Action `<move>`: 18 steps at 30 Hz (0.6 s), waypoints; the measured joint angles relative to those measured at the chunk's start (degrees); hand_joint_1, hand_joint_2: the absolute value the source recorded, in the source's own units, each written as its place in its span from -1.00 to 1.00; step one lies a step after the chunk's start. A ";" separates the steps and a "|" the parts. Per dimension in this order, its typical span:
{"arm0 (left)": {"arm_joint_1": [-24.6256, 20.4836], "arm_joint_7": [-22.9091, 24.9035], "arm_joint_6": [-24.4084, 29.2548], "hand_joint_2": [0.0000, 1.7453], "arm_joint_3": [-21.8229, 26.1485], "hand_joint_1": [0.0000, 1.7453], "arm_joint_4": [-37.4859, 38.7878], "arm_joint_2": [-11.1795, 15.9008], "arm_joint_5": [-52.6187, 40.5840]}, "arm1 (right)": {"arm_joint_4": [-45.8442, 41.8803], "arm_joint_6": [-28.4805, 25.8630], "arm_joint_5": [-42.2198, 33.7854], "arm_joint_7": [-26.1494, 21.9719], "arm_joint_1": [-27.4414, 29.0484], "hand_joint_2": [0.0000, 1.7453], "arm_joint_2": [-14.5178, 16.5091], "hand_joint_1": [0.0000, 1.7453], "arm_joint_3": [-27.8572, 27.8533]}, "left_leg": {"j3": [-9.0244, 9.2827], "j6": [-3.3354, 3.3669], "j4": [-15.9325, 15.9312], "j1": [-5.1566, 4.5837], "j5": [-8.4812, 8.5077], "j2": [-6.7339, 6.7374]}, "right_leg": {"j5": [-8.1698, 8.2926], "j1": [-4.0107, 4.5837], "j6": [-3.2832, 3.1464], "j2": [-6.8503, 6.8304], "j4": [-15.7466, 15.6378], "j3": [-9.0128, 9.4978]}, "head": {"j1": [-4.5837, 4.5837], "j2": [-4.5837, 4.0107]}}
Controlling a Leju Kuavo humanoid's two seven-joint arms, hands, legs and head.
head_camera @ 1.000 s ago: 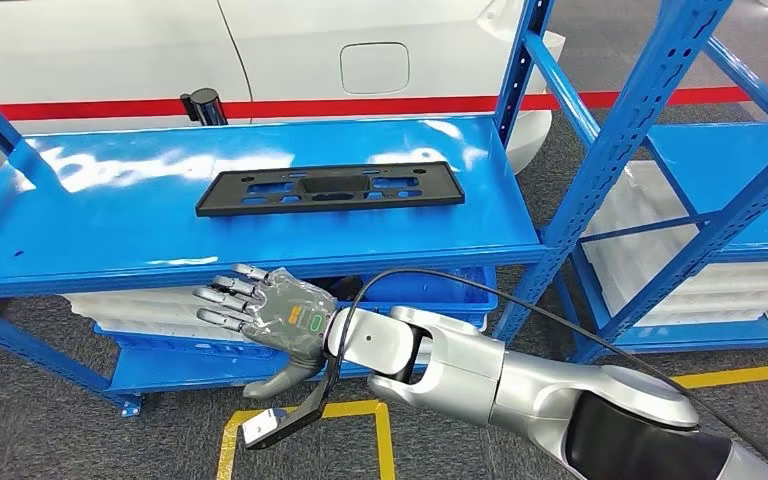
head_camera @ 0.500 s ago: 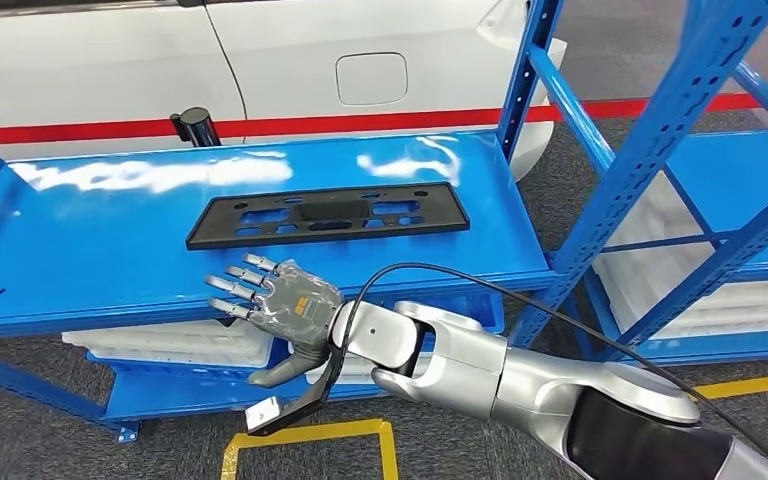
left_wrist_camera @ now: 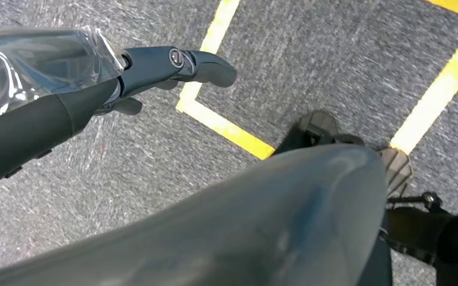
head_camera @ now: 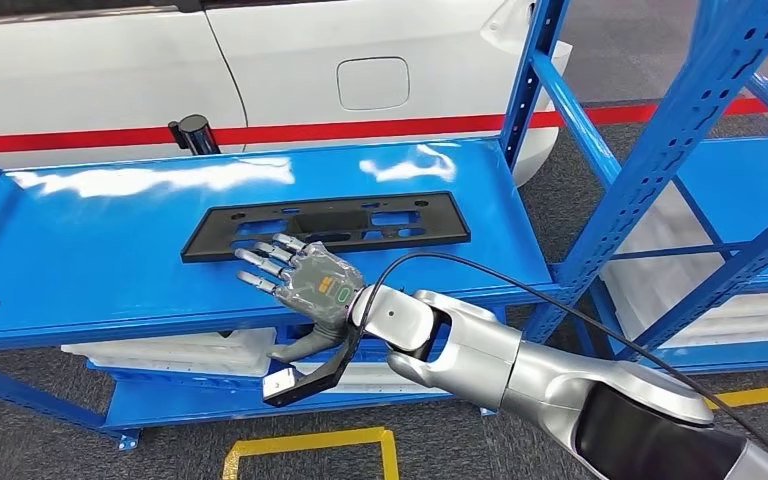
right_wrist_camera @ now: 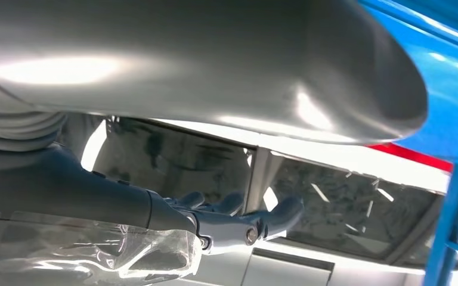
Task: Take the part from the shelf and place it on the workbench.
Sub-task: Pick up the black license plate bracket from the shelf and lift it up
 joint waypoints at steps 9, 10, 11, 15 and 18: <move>0.13 -0.11 -0.26 -1.00 -0.01 -1.00 0.00 0.00 -0.05 | 2.05 1.09 -1.71 1.19 -0.18 -1.00 -0.77 -1.00 -1.01 | -8.47 -1.16 16.84 0.15 -6.39 0.22 | -0.08 0.38 -1.82 0.02 -0.25 0.54 | -0.10 0.00; 0.10 -0.11 -0.28 -1.00 -0.01 -1.00 0.01 0.00 -0.06 | 2.36 1.19 -2.16 1.38 -0.22 -1.00 -0.93 -1.00 -1.20 | -6.73 -0.72 13.01 -0.04 -4.31 0.22 | -0.18 0.53 -1.85 0.08 -0.25 0.70 | -0.10 0.00; 0.05 -0.11 -0.29 -1.00 -0.01 -1.00 0.01 0.02 -0.08 | 2.67 1.28 -2.76 1.59 -0.29 -1.00 -1.10 -1.00 -1.45 | -4.52 -0.09 8.29 -0.33 -2.27 0.23 | -0.30 0.64 -1.85 0.13 -0.25 0.86 | -0.10 0.00; -0.10 -0.11 -0.38 -1.00 -0.01 -1.00 0.04 0.10 -0.20 | 4.31 1.38 -4.90 2.07 -0.56 -1.00 -1.91 -1.00 -2.45 | -0.42 1.30 0.26 -1.17 0.01 0.43 | -0.78 0.94 -1.23 0.08 -0.20 0.94 | -0.04 0.00; -0.08 -0.13 -0.44 -1.00 -0.01 -1.00 0.06 0.03 -0.36 | 5.29 1.44 -5.81 2.46 -0.69 -1.00 -2.56 -1.00 -3.00 | 0.10 1.78 -0.45 -0.63 0.27 0.43 | -2.12 0.85 -0.34 -0.02 1.49 0.34 | 0.03 0.00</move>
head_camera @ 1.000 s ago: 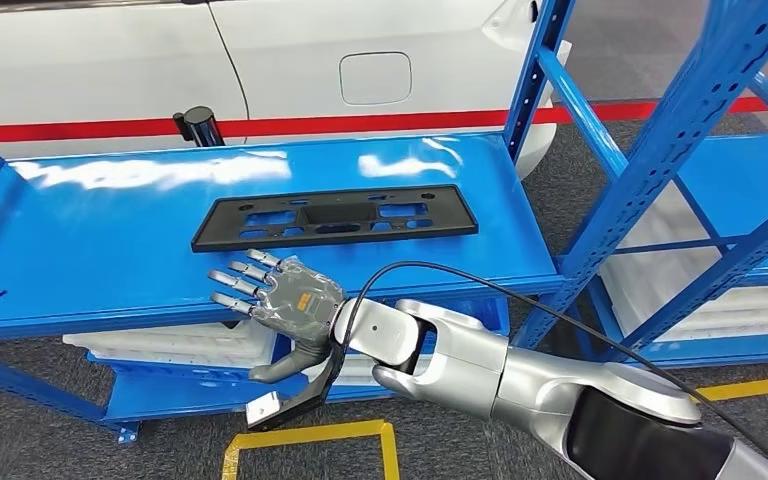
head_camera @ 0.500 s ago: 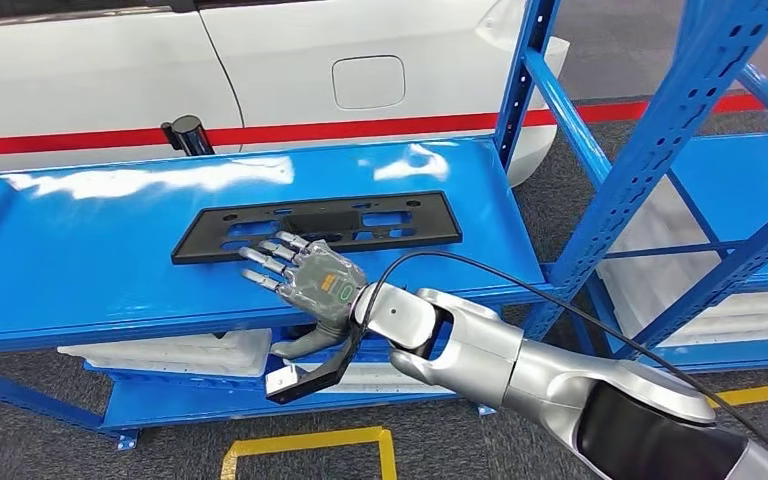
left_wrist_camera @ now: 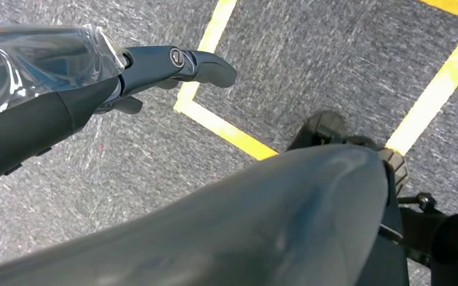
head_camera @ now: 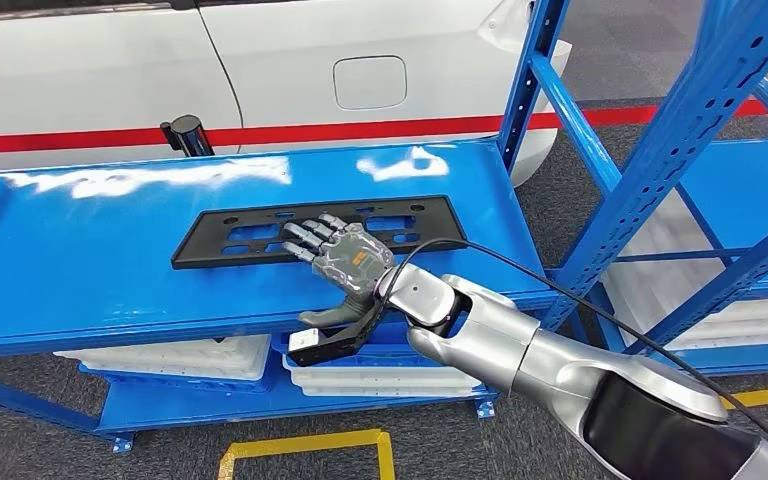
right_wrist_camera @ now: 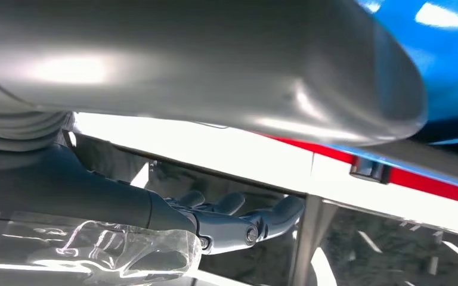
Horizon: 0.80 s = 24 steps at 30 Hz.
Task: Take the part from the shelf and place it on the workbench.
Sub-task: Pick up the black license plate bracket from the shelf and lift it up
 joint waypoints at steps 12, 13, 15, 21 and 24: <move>-0.20 0.12 -0.12 -1.00 0.00 -1.00 0.03 -0.37 -0.52 | 3.94 -0.42 -2.47 0.67 -0.76 -1.00 -1.86 -1.00 -1.06 | 0.96 -2.18 0.41 1.21 -1.35 -0.15 | 2.68 -2.06 1.88 0.20 -0.86 -1.35 | 0.09 0.00; -0.19 0.14 -0.11 -1.00 0.00 -1.00 0.03 -0.39 -0.54 | 4.02 -0.44 -2.39 0.76 -0.80 -1.00 -1.89 -1.00 -1.06 | 0.96 -2.43 0.41 1.32 -1.36 -0.15 | 2.71 -2.07 1.38 0.22 -0.79 -1.50 | 0.06 0.00; -0.18 0.14 -0.09 -1.00 -0.01 -1.00 0.03 -0.40 -0.58 | 4.13 -0.43 -2.21 0.92 -0.89 -1.00 -1.95 -1.00 -1.06 | 0.27 -2.83 1.88 1.52 -2.43 -0.11 | 2.72 -2.08 0.66 0.20 -0.75 -1.52 | 0.04 0.00; -0.09 -0.03 -0.15 -1.00 -0.02 -1.00 0.03 -0.40 -0.67 | 4.15 -0.07 -2.10 1.15 -0.86 -1.00 -1.97 -1.00 -1.04 | -8.41 -2.64 18.70 1.05 -8.23 -0.05 | 2.44 -1.23 -0.42 0.26 -0.77 -1.26 | -0.02 0.00; -0.24 -0.09 -0.15 -1.00 -0.02 -1.00 0.04 -0.38 -0.67 | 4.15 -0.05 -2.08 1.20 -0.92 -1.00 -1.99 -1.00 -1.04 | -3.50 -0.55 7.68 -0.08 -2.45 -0.05 | 2.19 -0.57 -0.66 0.46 -0.76 -0.78 | 0.01 0.00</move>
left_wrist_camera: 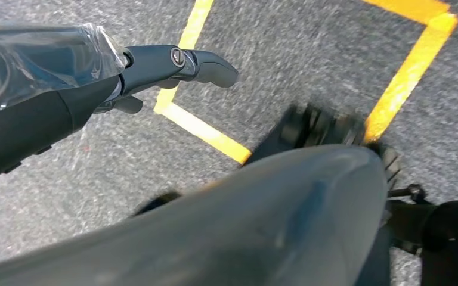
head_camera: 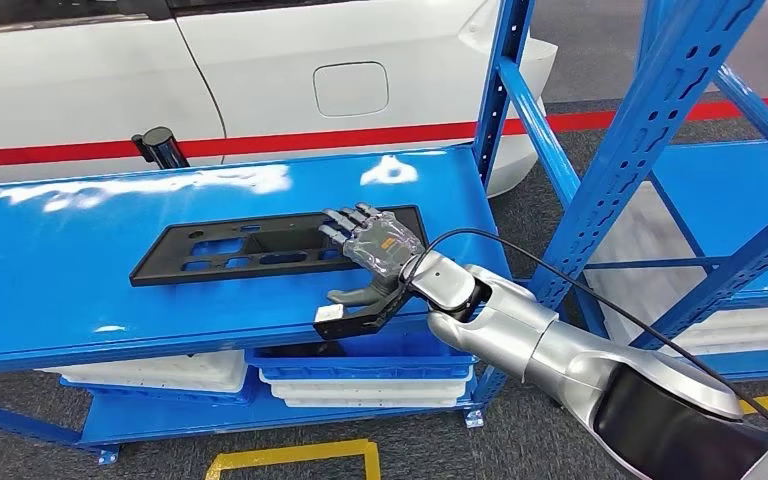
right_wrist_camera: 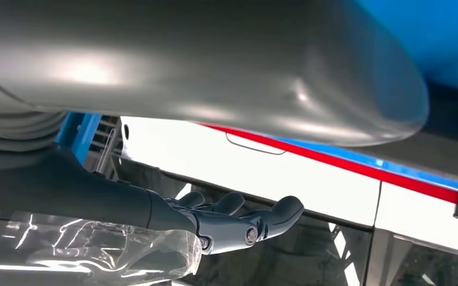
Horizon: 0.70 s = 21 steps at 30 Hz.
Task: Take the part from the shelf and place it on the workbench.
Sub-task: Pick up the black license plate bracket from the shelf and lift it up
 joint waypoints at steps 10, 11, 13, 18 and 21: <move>-0.34 -0.45 -0.29 -1.00 0.01 -1.00 0.02 -0.43 -0.20 | 0.13 1.08 0.59 0.69 -0.11 1.00 -0.59 -1.00 0.09 | 3.56 1.32 -7.34 0.10 2.18 0.33 | -7.46 -0.36 2.01 -0.13 13.83 -6.28 | 0.23 0.00; -0.31 -0.46 -0.34 -1.00 0.00 -1.00 0.02 -0.50 -0.25 | 0.24 1.47 0.74 0.89 -0.02 1.00 -0.64 -1.00 0.19 | 3.57 1.31 -7.32 0.20 2.16 0.32 | -8.10 -0.59 2.23 -0.17 16.44 -7.64 | 0.24 0.00; -0.28 -0.48 -0.44 -1.00 -0.01 -1.00 0.03 -0.59 -0.39 | 0.45 2.30 0.91 1.26 0.01 1.00 -0.75 -1.00 0.32 | 3.66 1.13 -7.23 0.45 2.06 0.25 | -6.05 -1.06 2.61 -0.35 14.78 -7.03 | 0.24 0.00; -0.41 -0.51 -0.67 -1.00 -0.01 -1.00 0.03 -0.79 -0.58 | 0.89 3.42 1.08 1.67 -0.55 1.00 -0.91 -1.00 0.39 | 3.47 -0.44 -6.51 0.39 1.49 0.12 | -0.33 -1.35 2.38 -0.54 0.41 -0.21 | 0.19 0.00; -0.42 -0.58 -0.80 -1.00 -0.01 -1.00 0.03 -0.84 -0.60 | 1.20 4.32 1.09 1.91 -0.81 1.00 -1.02 -1.00 0.44 | 3.07 -1.27 -5.90 0.62 0.98 0.12 | -0.07 -1.31 1.28 -0.47 0.37 -0.37 | 0.14 0.00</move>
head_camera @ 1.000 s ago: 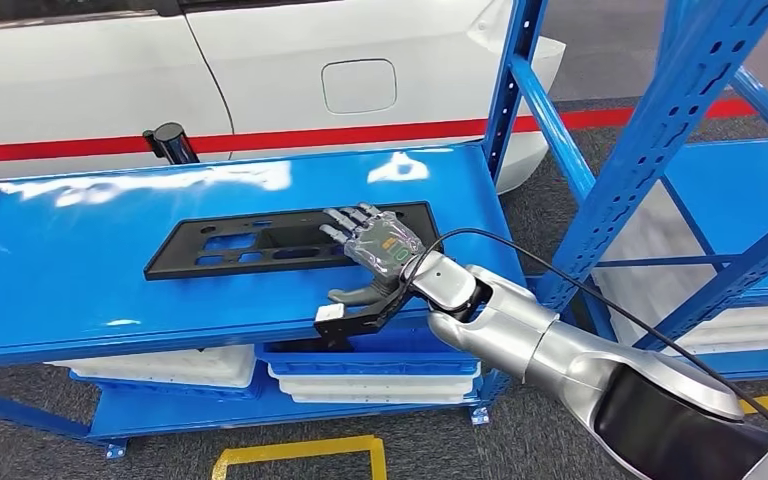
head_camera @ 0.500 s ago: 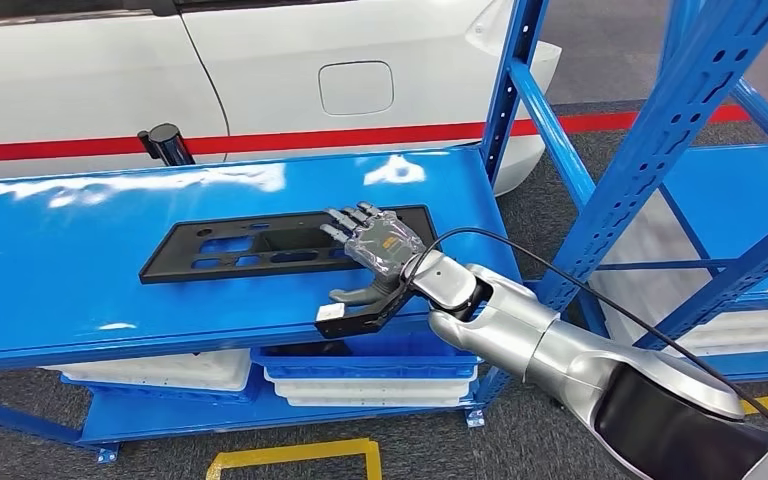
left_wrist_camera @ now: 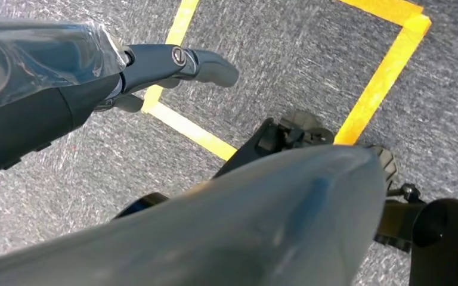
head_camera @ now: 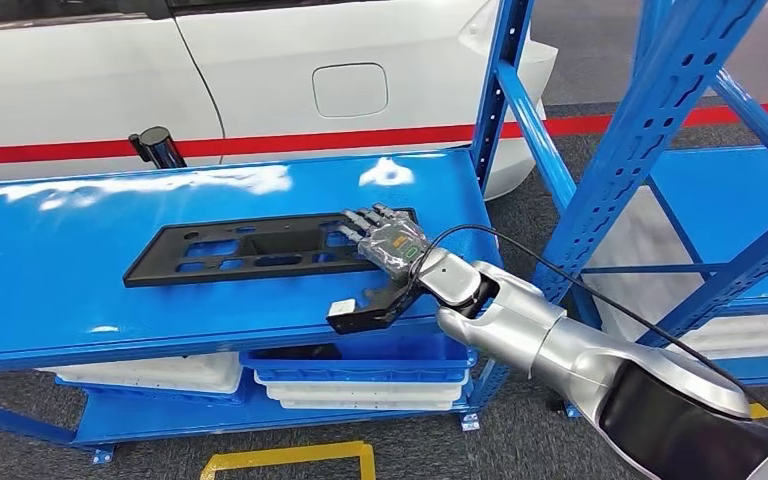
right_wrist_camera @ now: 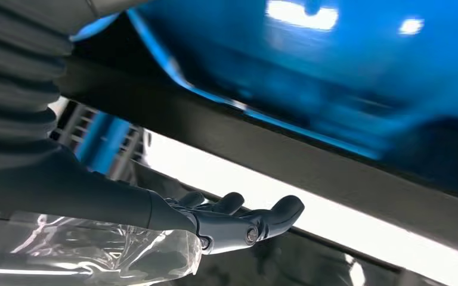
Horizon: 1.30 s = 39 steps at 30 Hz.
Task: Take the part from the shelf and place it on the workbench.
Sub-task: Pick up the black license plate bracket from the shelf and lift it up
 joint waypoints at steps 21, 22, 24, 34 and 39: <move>0.20 -0.98 -0.08 -1.00 0.00 -1.00 0.01 -0.32 -0.28 | 0.41 3.64 -1.72 -2.67 -1.12 1.00 -0.44 1.00 1.39 | 0.01 2.26 -0.70 -0.25 0.99 0.04 | -8.34 0.24 1.63 0.01 17.45 -7.88 | 0.09 0.00; 0.25 -0.98 -0.08 -1.00 0.00 -1.00 0.01 -0.32 -0.29 | 0.42 3.51 -1.83 -2.73 -1.08 1.00 -0.50 1.00 1.40 | 0.04 2.26 -0.68 -0.26 0.98 0.02 | -7.43 0.24 1.61 0.00 16.88 -7.69 | 0.09 0.00; 0.28 -0.98 -0.08 -1.00 0.00 -1.00 0.01 -0.34 -0.31 | 0.41 2.91 -2.75 -2.92 -1.05 1.00 -0.59 1.00 1.37 | 0.19 2.15 -0.61 -0.26 0.88 -0.09 | -3.35 0.23 1.41 -0.08 9.26 -4.01 | 0.09 0.00; 0.56 -1.49 0.39 -1.00 0.00 -1.00 0.01 -0.37 -0.25 | -2.63 -4.42 -28.61 -9.84 1.28 1.00 -0.28 1.00 -2.22 | -4.95 -0.76 10.71 -0.06 -5.47 -0.14 | 0.23 0.25 -1.00 -0.16 -0.67 0.58 | -0.16 0.00; 0.87 -1.79 0.84 -1.00 0.00 -1.00 0.01 -0.33 -0.17 | -8.25 -5.83 -45.99 -14.87 3.05 1.00 -0.21 1.00 -4.61 | -5.19 -1.03 10.68 0.17 -3.40 -0.12 | 0.06 0.25 -0.90 -0.07 -0.63 0.76 | -0.15 0.00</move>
